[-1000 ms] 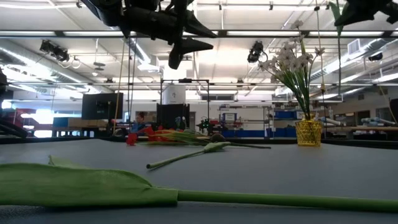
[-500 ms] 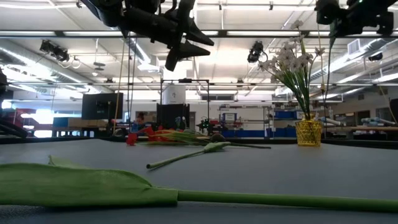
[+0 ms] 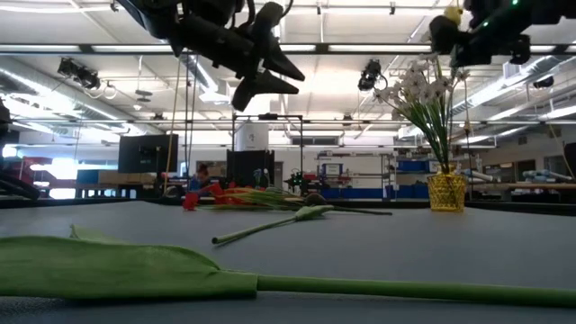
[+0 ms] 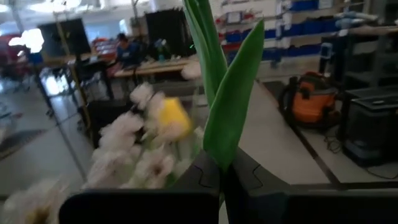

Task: Sort flowers into vase by color
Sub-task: Put the yellow flower into the yellow vase

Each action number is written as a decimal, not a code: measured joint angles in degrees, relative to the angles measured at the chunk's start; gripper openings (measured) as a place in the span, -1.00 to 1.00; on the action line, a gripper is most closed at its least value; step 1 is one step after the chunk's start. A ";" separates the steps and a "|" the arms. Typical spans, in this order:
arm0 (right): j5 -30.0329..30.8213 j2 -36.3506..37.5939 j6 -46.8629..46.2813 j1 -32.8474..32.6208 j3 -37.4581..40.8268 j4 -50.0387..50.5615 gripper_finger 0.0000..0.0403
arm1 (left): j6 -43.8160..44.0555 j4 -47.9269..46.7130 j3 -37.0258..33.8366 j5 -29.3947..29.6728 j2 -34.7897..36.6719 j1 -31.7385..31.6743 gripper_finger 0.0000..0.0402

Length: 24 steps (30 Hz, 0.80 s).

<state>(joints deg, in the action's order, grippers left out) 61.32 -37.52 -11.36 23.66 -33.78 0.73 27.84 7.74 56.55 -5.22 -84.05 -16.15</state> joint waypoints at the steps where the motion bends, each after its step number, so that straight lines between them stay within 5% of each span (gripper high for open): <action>1: -0.84 -0.83 -0.68 0.19 0.00 0.19 -0.97 | 0.02 -0.53 0.00 -0.06 0.00 0.14 -0.32; 10: -4.44 -7.31 -1.59 2.46 0.00 0.47 -0.95 | -0.03 -3.53 0.00 -0.17 0.00 0.36 -0.32; 16: -4.95 -8.61 -7.31 4.01 -0.04 9.20 -0.74 | -0.03 -3.71 0.00 -0.14 0.00 0.33 -0.32; 24: -17.95 -6.74 -17.36 4.93 -1.17 22.14 -0.62 | 0.25 -5.89 0.00 0.02 0.00 0.25 -0.32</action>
<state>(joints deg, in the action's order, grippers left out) 43.37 -44.26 -28.72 28.59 -34.95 22.87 28.09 1.85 56.55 -5.20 -84.05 -15.90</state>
